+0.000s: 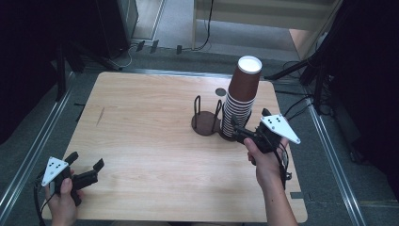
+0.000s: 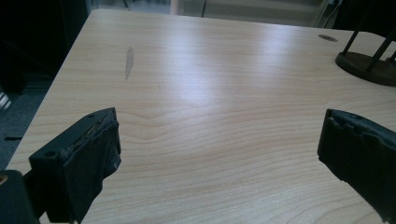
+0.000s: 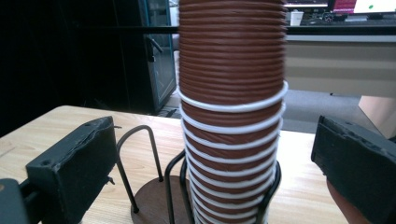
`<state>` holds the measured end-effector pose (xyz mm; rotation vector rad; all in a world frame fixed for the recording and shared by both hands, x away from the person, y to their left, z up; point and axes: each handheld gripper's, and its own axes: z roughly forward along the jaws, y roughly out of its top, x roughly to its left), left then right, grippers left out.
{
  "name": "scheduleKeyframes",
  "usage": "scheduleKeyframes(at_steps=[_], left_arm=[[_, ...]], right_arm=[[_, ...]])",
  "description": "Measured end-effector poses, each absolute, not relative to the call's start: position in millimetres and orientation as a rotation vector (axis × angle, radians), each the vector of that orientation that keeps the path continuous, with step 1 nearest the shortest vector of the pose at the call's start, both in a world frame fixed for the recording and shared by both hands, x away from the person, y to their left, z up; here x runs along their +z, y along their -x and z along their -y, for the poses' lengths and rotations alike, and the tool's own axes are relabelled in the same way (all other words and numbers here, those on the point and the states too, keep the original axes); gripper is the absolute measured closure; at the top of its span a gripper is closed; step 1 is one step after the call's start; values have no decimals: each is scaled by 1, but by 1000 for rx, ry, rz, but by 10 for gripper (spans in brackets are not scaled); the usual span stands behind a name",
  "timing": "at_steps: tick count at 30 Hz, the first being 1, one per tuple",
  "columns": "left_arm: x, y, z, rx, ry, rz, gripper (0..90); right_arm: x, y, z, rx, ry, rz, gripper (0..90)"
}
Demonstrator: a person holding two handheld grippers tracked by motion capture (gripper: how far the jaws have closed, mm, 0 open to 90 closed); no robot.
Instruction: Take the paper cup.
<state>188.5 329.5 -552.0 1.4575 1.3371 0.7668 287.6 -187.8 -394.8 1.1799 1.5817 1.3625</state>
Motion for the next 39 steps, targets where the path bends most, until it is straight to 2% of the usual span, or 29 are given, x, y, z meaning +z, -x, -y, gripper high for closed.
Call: scheduleKeyframes(at_steps=[39], left_arm=[[-552,-190,-329,751,-1474,-1335,0]], right_arm=[[-379,-344,173,1266,-1281,-1483,0]])
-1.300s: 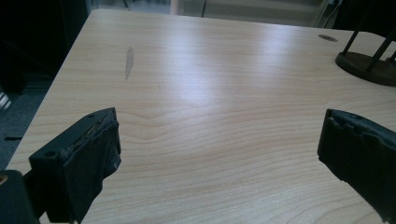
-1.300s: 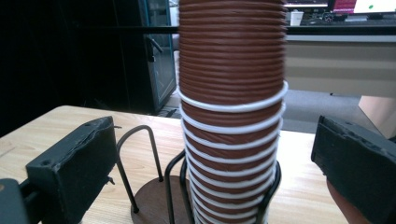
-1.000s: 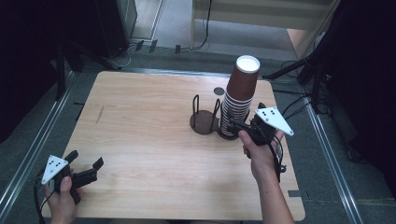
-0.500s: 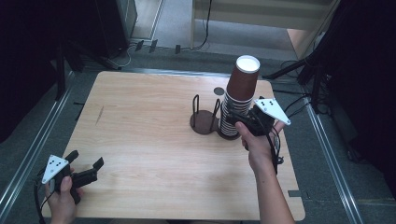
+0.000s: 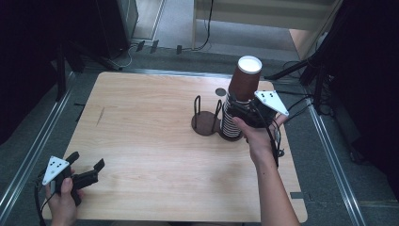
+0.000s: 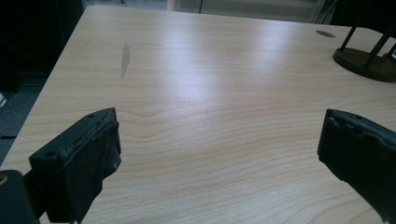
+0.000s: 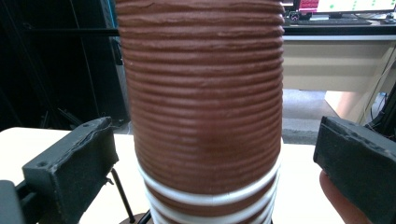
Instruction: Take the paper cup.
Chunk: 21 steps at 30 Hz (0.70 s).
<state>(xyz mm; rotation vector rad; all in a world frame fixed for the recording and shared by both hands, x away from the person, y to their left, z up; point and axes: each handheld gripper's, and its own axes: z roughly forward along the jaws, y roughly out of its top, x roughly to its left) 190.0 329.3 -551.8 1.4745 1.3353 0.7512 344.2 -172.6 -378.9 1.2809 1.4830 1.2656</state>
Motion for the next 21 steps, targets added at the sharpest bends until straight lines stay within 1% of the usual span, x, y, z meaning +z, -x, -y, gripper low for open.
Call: scheduleKeyframes(at_steps=[12,18,21], left_arm=[[-552,-190,-330,743,-1475,-1336,0],[-552,-191,-330,739,-1479,-1335,0],[-552,-191,-329,740,-1481,-1333,0]], right_arm=[[-373,-365,164,1243,-1291,-1480,2],[-372,-369,163,1266,-1281,-1461,3],[-372,-372,163,1266,-1291,-1453,30]])
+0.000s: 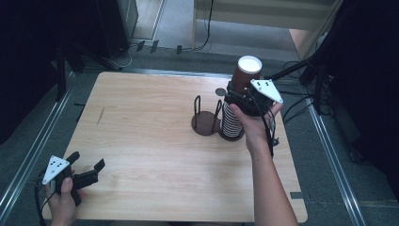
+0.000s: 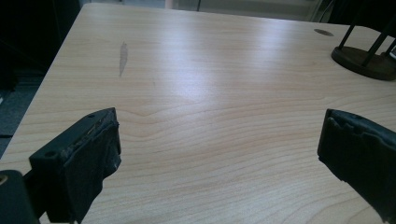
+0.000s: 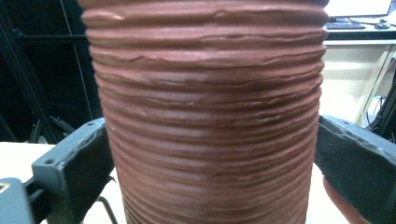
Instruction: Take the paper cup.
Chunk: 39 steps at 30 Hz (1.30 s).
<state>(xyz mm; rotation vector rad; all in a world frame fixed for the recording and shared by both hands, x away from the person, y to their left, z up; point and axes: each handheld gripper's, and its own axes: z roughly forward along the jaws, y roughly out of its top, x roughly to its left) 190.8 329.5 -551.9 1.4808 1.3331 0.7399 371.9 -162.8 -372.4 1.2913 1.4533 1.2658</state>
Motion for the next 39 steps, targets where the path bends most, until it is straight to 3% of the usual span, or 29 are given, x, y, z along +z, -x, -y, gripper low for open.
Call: scheduleKeyframes(at_steps=[39], left_arm=[[-552,-191,-329,742,-1492,-1329,0]], right_arm=[[-363,-378,159,1292,-1284,-1407,103]])
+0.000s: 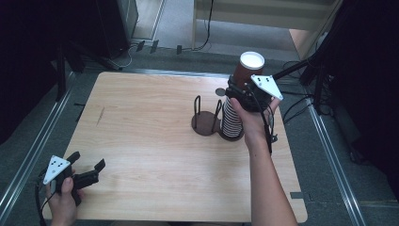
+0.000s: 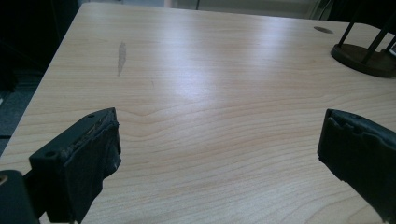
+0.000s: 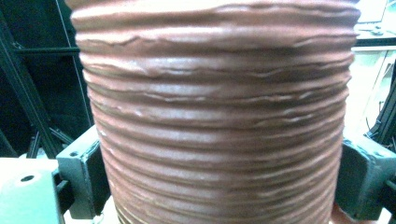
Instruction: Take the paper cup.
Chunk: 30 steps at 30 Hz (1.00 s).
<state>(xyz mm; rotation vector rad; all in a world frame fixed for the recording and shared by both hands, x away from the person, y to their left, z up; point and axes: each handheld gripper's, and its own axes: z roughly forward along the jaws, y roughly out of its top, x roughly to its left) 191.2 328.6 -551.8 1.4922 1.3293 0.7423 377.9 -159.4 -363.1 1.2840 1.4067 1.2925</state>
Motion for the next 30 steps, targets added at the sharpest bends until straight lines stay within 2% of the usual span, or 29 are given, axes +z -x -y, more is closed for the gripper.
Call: scheduleKeyframes(at_steps=[30], left_arm=[[-552,-191,-329,738,-1490,-1329,0]], right_arm=[[-316,-377,157,1307,-1243,-1339,117]])
